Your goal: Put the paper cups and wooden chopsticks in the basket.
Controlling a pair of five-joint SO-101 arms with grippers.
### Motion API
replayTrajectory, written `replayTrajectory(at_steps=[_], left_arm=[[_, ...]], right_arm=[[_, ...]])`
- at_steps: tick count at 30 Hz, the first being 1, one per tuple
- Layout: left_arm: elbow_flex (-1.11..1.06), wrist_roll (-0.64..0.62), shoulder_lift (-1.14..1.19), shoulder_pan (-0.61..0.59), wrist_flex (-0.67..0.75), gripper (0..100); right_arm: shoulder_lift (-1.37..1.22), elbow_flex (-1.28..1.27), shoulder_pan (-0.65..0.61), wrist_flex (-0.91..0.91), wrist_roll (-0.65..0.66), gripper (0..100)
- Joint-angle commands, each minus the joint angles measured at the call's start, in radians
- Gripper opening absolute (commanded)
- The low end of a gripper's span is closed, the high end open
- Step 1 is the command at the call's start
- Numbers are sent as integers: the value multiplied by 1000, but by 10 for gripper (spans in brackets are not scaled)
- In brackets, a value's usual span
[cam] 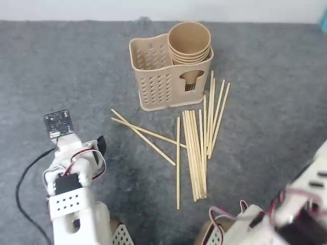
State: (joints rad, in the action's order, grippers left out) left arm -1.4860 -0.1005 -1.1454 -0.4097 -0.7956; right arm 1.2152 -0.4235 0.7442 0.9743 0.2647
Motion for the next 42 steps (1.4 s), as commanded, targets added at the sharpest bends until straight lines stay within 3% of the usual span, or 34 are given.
replayTrajectory(at_steps=[1, 5, 10, 20, 23, 27, 29, 42], left_arm=[[2, 11, -18, -2, 15, 254], [2, 11, -18, -2, 17, 254], [2, 11, -18, 0, 20, 254], [2, 11, -18, 0, 20, 254], [2, 11, -18, 0, 20, 254], [2, 11, -18, 0, 20, 254], [2, 11, -18, 0, 20, 254], [2, 11, -18, 0, 15, 254]], right_arm=[[-4, -143, 54, -260, -173, 183], [-5, -296, 74, -469, -321, 183], [-88, -433, 77, -691, -338, 182], [-568, -439, 91, -978, -341, 184], [-676, -437, 154, -1067, -493, 184], [-783, -434, 180, -1087, -835, 187], [-816, -434, 183, -1089, -928, 187], [-1044, -328, 127, -1089, -1028, 188]])
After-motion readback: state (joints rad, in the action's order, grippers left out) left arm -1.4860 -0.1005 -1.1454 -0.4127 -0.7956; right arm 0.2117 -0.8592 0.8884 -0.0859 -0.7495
